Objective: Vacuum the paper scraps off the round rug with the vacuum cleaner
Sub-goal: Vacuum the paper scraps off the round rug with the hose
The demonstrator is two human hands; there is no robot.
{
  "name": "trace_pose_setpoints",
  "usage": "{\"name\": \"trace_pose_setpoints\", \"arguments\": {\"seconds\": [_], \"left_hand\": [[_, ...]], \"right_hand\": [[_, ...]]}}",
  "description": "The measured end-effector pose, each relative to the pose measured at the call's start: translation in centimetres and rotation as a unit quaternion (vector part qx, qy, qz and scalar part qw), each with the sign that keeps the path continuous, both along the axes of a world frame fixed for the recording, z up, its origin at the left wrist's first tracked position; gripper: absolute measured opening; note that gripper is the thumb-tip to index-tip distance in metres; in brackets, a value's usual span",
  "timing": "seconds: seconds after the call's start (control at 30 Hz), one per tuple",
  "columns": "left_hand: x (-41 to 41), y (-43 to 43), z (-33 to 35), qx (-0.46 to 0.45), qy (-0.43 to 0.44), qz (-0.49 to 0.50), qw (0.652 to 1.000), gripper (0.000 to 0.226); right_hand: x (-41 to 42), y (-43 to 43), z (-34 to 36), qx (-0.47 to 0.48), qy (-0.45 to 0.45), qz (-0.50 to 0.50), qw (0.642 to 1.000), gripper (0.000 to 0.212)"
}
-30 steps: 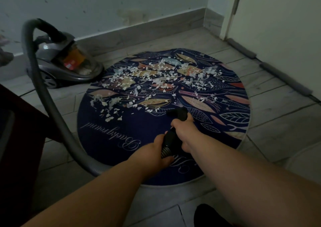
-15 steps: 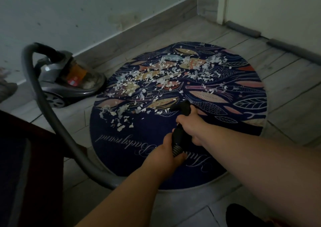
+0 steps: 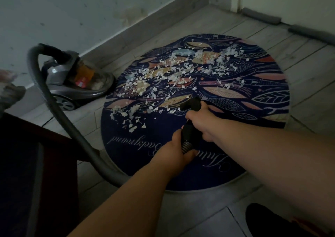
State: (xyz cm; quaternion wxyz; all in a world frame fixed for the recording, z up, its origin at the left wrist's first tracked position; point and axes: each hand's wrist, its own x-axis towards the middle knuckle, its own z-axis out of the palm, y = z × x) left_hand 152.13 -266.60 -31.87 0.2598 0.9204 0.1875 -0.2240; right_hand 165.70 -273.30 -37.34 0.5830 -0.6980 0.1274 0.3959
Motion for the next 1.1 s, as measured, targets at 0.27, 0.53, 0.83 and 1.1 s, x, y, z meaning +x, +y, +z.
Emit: {"name": "trace_pose_setpoints", "arguments": {"seconds": [0.27,0.53,0.83,1.1], "left_hand": [[-0.4,0.1,0.4,0.030,0.004,-0.002,1.000,0.075],[-0.5,0.6,1.3,0.056,0.009,-0.007,0.998,0.075],[-0.4,0.1,0.7,0.048,0.016,-0.014,0.999,0.074],[3.0,-2.4,0.0,0.021,-0.001,-0.065,0.998,0.076]], "right_hand": [[-0.3,0.1,-0.1,0.022,0.014,0.007,1.000,0.093],[-0.6,0.8,0.3,0.062,0.039,0.012,0.997,0.094],[-0.8,0.5,0.5,0.037,0.049,0.013,0.998,0.095],[1.5,-3.3,0.4,0.017,0.030,-0.068,0.997,0.089]]}}
